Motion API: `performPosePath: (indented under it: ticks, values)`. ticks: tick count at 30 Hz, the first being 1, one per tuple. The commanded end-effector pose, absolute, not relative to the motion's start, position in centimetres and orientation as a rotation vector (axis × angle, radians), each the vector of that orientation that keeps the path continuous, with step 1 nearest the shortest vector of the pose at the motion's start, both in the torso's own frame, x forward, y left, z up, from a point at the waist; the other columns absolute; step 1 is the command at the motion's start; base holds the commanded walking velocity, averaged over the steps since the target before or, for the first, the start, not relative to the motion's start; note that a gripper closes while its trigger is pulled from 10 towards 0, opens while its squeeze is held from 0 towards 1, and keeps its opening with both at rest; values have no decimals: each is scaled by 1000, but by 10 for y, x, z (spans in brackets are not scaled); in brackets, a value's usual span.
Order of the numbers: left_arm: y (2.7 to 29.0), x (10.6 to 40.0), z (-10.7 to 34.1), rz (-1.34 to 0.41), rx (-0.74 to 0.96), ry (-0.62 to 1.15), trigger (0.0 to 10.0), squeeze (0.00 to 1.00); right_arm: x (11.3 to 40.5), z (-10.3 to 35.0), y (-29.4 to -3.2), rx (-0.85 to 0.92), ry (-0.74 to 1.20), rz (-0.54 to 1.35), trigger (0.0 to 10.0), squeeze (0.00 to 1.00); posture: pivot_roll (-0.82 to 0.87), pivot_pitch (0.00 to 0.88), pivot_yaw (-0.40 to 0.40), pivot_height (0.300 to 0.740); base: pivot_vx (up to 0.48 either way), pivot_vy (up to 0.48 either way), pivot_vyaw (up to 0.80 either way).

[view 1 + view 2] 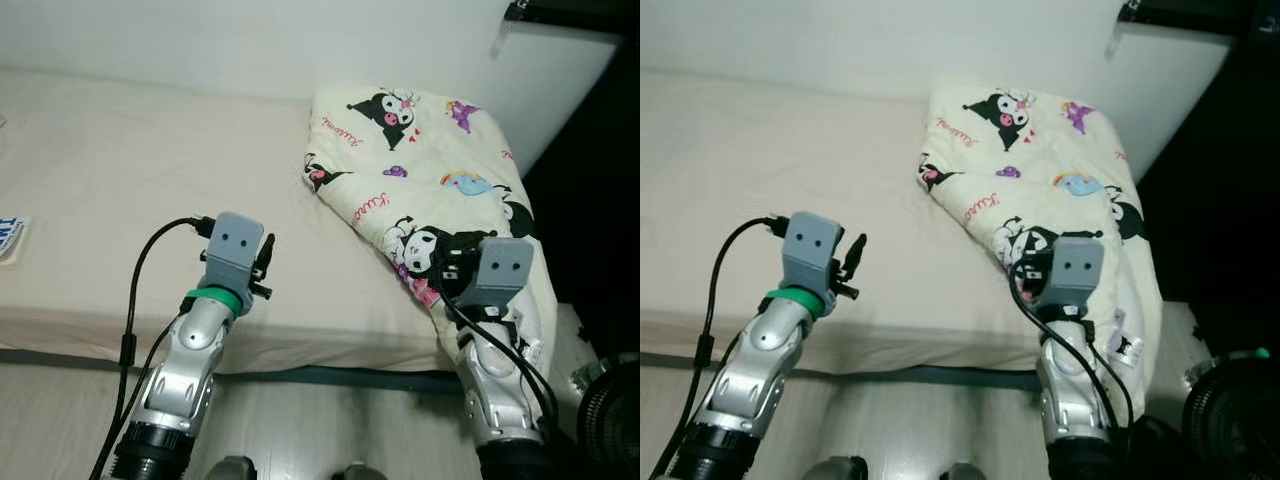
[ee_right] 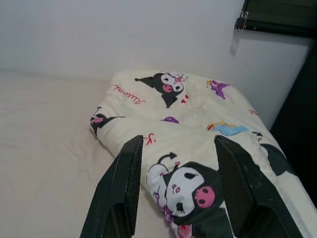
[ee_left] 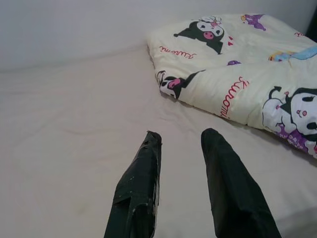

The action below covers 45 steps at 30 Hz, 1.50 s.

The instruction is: Clean up the room

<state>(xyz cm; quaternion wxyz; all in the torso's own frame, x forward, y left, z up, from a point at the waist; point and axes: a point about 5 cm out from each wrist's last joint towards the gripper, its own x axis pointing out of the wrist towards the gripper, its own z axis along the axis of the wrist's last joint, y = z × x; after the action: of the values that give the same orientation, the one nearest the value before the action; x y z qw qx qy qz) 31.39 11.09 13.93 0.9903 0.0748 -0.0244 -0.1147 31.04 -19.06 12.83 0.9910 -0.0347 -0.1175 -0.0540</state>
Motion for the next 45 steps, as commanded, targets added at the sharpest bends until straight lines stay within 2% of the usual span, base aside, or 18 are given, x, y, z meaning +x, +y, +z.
performPosePath:
  ticks: [1,16,24,33,35,36,37,40,41,42,43,45]
  values:
    - [110,313,134,-231,148,-23,10000,0,310,127,-193,-72,-224,-120,10000,0,-27,102,5,638,0,0,0]
    - [118,308,134,-221,163,-15,10000,0,317,127,-187,-48,-213,-99,10000,0,3,123,21,585,0,0,0]
    - [121,308,135,-221,173,-13,10000,0,320,128,-189,-40,-216,-98,10000,0,17,130,31,575,0,0,0]
    - [122,306,136,-224,183,-10,10000,0,327,138,-212,-58,-233,-137,10000,0,27,137,34,575,0,0,0]
    - [123,306,136,-225,185,-9,10000,0,328,140,-221,-58,-234,-170,10000,0,32,143,38,575,0,0,0]
    - [124,305,137,-225,189,-6,10000,0,327,143,-245,-35,-232,-255,10000,0,37,147,43,575,0,0,0]
    - [124,305,137,-225,191,-5,10000,0,326,145,-255,-28,-233,-292,10000,0,38,149,45,575,0,0,0]
    - [125,305,136,-225,194,-4,10000,0,326,147,-266,-25,-232,-327,10000,0,39,150,47,575,0,0,0]
    - [126,305,136,-223,197,-2,10000,0,324,148,-278,-30,-229,-364,10000,59,41,152,48,575,0,0,0]
    - [128,305,137,-222,201,0,10000,0,322,150,-291,-39,-227,-402,10000,867,43,154,50,575,0,0,0]
    - [130,305,137,-220,206,1,10000,0,317,152,-310,-53,-223,-472,10000,1000,46,153,55,575,0,0,0]
    - [130,305,137,-219,208,2,10000,0,315,153,-317,-57,-222,-499,10000,1000,46,153,55,575,0,0,0]
